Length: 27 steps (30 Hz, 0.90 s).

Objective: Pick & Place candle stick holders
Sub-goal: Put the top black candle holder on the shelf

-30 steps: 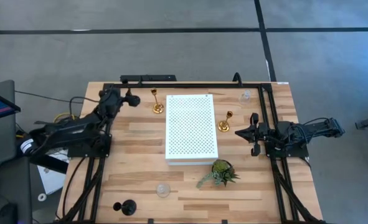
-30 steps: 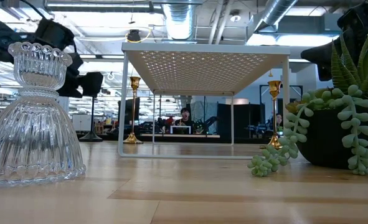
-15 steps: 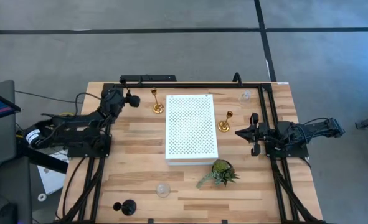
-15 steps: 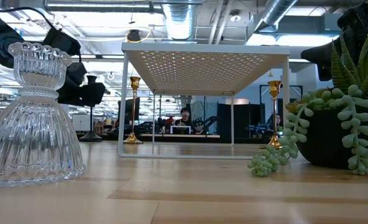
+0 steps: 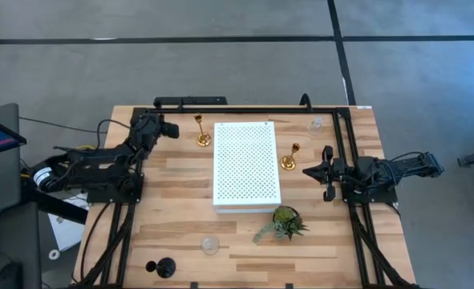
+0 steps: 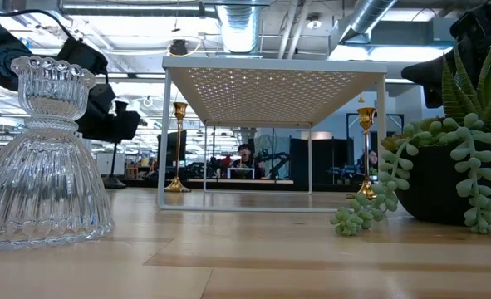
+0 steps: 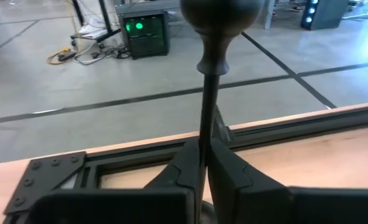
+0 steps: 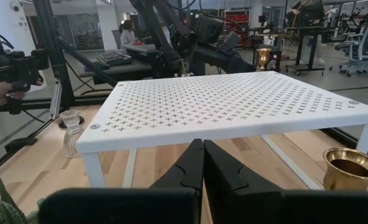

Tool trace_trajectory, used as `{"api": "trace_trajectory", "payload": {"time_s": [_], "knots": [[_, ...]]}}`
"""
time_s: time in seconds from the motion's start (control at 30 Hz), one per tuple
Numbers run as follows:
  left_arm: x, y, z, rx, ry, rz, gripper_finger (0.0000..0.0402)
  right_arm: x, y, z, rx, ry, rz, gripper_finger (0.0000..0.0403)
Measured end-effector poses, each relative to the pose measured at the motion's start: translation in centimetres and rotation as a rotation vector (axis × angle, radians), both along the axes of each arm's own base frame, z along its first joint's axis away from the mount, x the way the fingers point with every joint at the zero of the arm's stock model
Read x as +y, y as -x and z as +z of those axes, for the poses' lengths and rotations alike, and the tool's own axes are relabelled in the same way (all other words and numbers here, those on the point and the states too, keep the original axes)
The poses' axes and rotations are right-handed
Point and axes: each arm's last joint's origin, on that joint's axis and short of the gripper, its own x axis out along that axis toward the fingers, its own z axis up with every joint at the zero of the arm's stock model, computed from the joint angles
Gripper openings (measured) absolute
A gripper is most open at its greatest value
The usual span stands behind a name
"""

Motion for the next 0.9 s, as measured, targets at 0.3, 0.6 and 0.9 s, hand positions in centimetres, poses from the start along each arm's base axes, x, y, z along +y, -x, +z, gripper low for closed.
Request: {"api": "trace_trajectory", "payload": {"time_s": [0.3, 0.6, 0.9], "knots": [[-1.0, -1.2, 0.0, 0.022, -0.001, -0.126, 0.0013, 0.0, 0.0, 0.0, 0.0, 0.0, 0.0, 0.0001], [-2.3, -1.8, 0.5, -0.001, -0.022, -0.195, 0.0011, 0.0, 0.0, 0.0, -0.002, -0.022, -0.001, 0.0001], [-3.0, -1.2, 1.4, 0.006, -0.033, -0.16, 0.0011, 0.0, 0.0, 0.0, -0.003, -0.029, 0.0, 0.0001]]}}
